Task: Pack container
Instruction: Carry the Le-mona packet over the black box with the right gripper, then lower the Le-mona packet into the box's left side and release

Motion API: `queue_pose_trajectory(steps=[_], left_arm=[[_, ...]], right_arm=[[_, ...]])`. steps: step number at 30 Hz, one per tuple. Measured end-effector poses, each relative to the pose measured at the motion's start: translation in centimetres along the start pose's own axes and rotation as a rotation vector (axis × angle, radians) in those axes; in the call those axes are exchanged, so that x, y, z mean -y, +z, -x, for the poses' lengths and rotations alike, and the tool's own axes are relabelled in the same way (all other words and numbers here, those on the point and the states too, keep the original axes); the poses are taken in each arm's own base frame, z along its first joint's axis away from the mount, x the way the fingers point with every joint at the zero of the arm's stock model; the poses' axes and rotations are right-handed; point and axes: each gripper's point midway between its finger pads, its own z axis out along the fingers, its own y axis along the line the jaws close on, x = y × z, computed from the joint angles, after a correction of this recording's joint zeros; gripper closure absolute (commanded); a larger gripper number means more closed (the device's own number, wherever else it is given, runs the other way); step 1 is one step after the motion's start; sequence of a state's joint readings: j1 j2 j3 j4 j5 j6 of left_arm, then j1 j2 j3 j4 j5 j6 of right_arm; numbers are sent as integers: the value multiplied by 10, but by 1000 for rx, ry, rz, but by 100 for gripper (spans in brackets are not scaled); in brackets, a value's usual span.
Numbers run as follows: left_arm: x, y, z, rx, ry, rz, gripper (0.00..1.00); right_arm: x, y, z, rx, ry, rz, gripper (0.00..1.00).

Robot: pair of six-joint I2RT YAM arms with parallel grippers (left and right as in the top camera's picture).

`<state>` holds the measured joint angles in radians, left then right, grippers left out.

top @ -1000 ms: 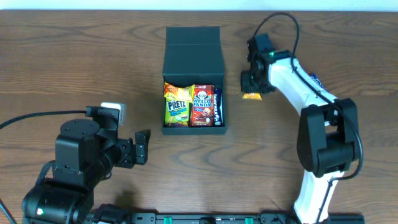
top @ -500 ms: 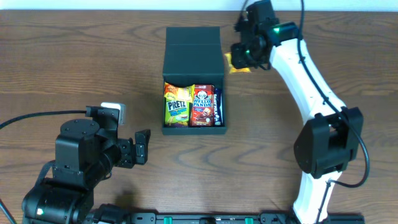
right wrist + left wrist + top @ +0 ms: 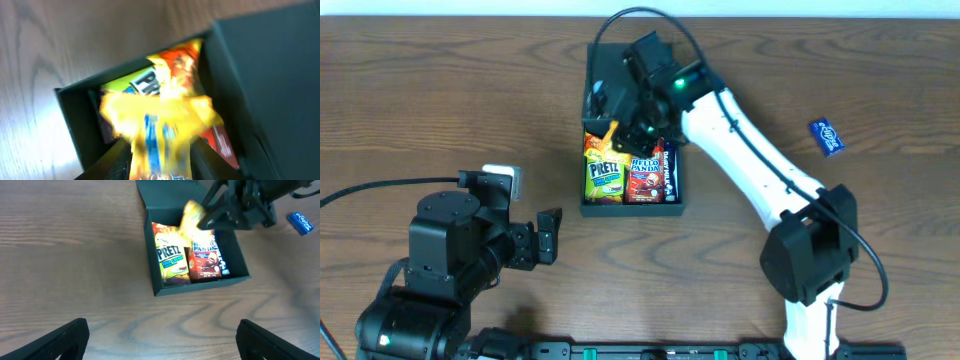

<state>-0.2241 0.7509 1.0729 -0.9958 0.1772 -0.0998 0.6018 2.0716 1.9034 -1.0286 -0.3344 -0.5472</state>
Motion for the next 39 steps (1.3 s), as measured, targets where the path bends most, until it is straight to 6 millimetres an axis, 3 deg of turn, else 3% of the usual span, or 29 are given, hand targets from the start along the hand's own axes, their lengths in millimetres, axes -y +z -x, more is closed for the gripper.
queue_pose_trajectory(steps=[5,10,20,23,26,29,31,33,37,39], left_arm=[[0,0,0,0,0,0,5],[0,0,0,0,0,0,5],[0,0,0,0,0,0,5],[0,0,0,0,0,0,5],[0,0,0,0,0,0,5],[0,0,0,0,0,0,5],[0,0,0,0,0,0,5],[0,0,0,0,0,0,5],[0,0,0,0,0,0,5],[0,0,0,0,0,0,5]], right_arm=[[-12,19,0,4,-126,15,65],[-12,32,-9,-13,-155,10,54],[-9,32,-6,-2,-145,-3,31],[-17,32,-9,-6,-122,34,29],[-25,31,-9,4,-110,81,37],[-34,31,-9,11,-94,122,63],[-39,31,-9,8,-76,142,74],[-45,31,-6,15,-77,159,75],[-61,35,0,20,-99,189,88],[-68,36,2,21,-106,199,89]])
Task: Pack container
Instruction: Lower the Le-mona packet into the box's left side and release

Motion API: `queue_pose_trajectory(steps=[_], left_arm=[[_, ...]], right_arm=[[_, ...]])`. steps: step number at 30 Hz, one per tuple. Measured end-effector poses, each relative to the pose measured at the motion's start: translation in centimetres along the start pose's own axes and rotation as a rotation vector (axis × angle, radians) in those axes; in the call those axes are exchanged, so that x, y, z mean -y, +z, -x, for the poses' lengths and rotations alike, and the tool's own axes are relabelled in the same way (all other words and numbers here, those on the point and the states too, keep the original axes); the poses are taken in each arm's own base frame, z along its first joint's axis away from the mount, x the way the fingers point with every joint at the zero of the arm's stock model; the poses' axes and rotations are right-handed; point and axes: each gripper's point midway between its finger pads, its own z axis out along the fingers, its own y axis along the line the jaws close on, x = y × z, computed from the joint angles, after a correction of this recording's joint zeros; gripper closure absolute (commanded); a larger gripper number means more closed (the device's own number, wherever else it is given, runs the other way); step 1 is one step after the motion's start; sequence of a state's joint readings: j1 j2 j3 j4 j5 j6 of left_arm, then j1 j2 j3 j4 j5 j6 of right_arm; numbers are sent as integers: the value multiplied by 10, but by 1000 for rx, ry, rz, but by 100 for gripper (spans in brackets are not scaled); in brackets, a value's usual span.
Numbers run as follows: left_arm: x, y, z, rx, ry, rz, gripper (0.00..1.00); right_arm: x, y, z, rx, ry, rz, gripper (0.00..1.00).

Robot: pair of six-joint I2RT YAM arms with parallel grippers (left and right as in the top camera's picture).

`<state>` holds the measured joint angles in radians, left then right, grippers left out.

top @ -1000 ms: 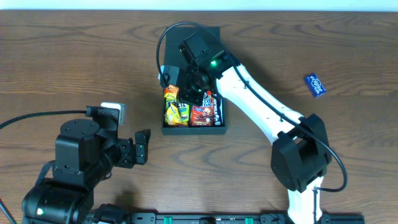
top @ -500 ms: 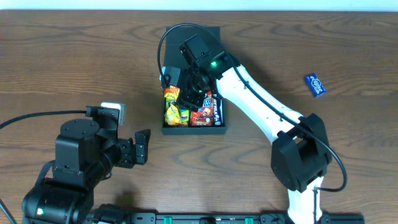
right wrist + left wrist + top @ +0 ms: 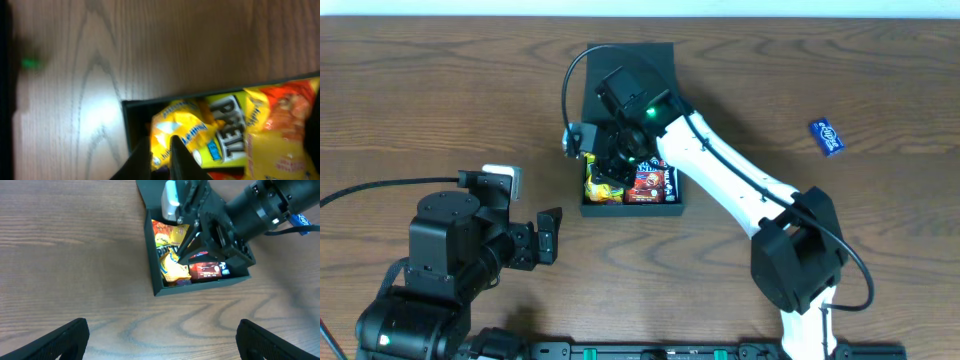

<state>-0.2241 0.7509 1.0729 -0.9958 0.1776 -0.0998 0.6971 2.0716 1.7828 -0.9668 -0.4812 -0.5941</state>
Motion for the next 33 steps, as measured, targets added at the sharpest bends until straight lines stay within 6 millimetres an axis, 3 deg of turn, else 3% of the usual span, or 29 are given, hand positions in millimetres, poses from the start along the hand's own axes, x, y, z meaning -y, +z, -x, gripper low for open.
queue_pose_trajectory(steps=[2,4,6,18,33], left_arm=[[0,0,0,0,0,0,5],[0,0,0,0,0,0,5],[0,0,0,0,0,0,5],[0,0,0,0,0,0,5],[0,0,0,0,0,0,5]], right_arm=[[-4,2,2,0,-5,7,84],[-6,3,3,-1,1,12,57],[-7,8,2,-3,-7,20,48],[7,33,-22,-97,35,0,43],[23,53,-40,-164,146,-47,46]])
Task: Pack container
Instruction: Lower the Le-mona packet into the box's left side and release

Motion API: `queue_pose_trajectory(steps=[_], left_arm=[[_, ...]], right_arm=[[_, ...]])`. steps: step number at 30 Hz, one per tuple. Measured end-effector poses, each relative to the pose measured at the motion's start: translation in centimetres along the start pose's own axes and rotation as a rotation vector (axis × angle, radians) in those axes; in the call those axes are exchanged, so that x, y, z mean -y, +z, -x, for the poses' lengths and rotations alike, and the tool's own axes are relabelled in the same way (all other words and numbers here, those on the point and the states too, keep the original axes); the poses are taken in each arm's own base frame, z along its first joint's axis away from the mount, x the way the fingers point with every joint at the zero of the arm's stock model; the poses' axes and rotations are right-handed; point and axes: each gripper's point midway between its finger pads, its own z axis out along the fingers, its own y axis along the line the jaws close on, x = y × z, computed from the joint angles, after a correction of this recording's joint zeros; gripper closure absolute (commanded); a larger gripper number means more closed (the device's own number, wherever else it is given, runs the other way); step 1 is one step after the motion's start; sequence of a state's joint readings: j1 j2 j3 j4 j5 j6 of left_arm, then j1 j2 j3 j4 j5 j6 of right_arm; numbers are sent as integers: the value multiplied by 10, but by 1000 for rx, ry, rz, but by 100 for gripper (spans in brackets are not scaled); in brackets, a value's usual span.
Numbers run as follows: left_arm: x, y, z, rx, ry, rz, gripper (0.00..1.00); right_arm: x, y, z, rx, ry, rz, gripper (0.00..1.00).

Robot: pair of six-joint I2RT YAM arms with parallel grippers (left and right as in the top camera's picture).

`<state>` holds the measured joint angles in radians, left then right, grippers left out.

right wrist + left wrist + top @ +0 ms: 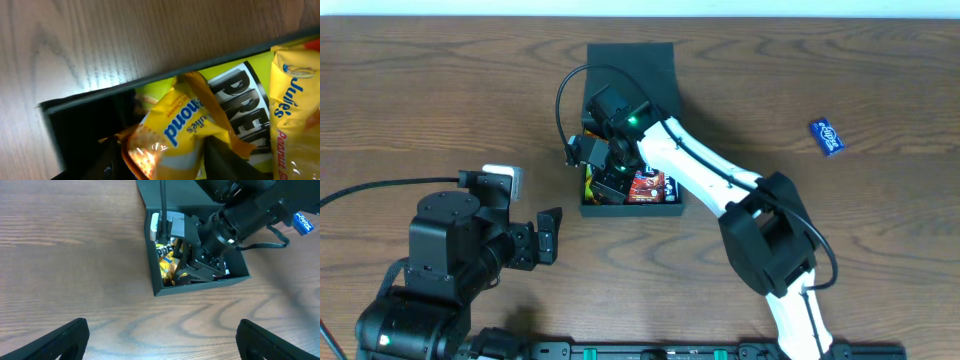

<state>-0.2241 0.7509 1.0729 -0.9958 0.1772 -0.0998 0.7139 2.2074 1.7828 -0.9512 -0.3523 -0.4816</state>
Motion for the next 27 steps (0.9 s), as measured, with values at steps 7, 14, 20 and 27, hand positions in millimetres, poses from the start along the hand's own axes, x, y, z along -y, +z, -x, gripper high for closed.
queue_pose_trajectory(steps=[7,14,20,27], left_arm=[[0,0,0,0,0,0,5],[0,0,0,-1,0,0,5],[0,0,0,0,0,0,5],[0,0,0,0,0,0,5]], right_arm=[[12,0,3,13,24,-46,48],[19,4,0,-1,57,-74,65],[22,5,-1,-3,72,-84,69],[22,4,-1,-4,73,-85,71]])
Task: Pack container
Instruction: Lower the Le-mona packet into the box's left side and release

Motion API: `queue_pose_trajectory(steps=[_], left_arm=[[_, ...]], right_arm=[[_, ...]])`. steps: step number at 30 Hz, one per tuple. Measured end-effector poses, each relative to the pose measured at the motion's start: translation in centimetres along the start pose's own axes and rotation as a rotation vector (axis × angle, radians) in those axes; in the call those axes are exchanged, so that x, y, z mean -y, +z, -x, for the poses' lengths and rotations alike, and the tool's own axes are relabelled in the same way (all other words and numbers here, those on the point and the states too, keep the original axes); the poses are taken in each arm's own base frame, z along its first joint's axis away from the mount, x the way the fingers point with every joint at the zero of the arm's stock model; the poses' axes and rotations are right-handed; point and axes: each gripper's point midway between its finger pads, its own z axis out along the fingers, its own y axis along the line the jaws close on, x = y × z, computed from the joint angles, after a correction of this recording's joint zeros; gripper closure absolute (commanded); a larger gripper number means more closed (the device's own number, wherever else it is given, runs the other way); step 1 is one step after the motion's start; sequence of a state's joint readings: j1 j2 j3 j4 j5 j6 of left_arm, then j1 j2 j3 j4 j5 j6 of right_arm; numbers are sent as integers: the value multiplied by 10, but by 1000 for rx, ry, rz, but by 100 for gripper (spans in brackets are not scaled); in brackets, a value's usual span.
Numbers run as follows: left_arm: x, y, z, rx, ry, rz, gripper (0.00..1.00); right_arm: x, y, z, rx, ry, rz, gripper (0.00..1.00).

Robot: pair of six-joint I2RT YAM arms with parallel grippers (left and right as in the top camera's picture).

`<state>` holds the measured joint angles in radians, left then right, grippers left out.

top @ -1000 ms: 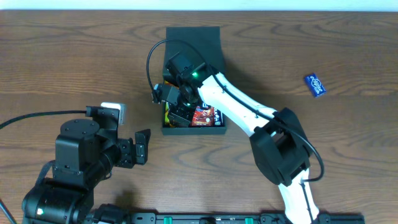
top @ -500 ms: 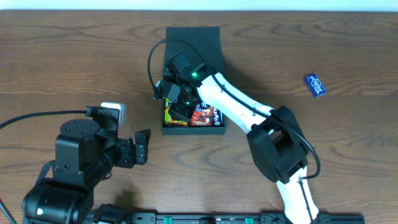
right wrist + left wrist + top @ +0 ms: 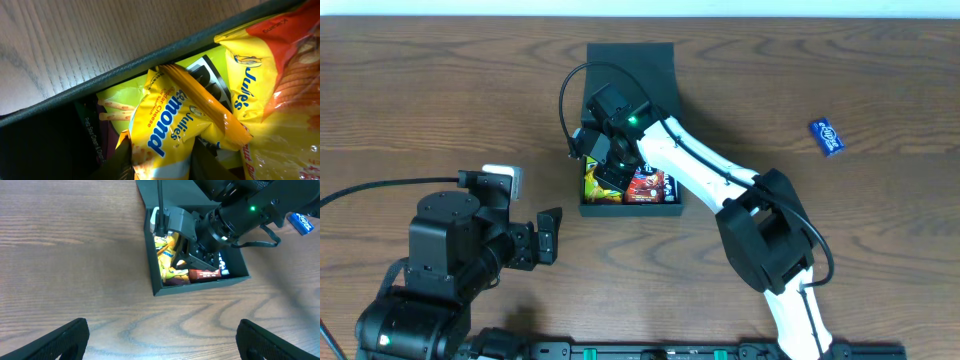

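Note:
The black box (image 3: 675, 205) stands open at mid-table, its lid (image 3: 632, 62) lying back. My right gripper (image 3: 162, 160) reaches into the box's left side, shut on a yellow Julie's snack packet (image 3: 167, 127). That packet lies over a green-yellow Pretz pack (image 3: 114, 95) and beside a larger Julie's bag (image 3: 280, 95). The overhead view shows the right gripper (image 3: 605, 170) next to a red Hello Panda box (image 3: 646, 184). My left gripper (image 3: 161, 332) hangs open over bare wood in front of the box, holding nothing.
A small blue packet (image 3: 826, 137) lies on the table at the right, well away from the box. The white right arm (image 3: 720, 180) stretches diagonally from the front right to the box. The left arm's base (image 3: 440, 260) fills the front left.
My right gripper still holds the yellow packet in the box's left side. It has shifted slightly, and more of the yellow packs shows around it. The left arm has not moved.
At first my right gripper held the yellow packet over the far part of the box. Then it had the packet down over the Pretz pack on the left side. Later it was deep in that left side, and it remains there, still gripping.

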<state>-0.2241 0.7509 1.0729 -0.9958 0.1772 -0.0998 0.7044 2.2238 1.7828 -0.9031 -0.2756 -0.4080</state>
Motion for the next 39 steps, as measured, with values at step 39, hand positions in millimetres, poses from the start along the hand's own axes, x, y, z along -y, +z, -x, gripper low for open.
queue_pose_trajectory(steps=[39], left_arm=[[0,0,0,0,0,0,5]], right_arm=[[-7,-48,2,141,-381,134,46]])
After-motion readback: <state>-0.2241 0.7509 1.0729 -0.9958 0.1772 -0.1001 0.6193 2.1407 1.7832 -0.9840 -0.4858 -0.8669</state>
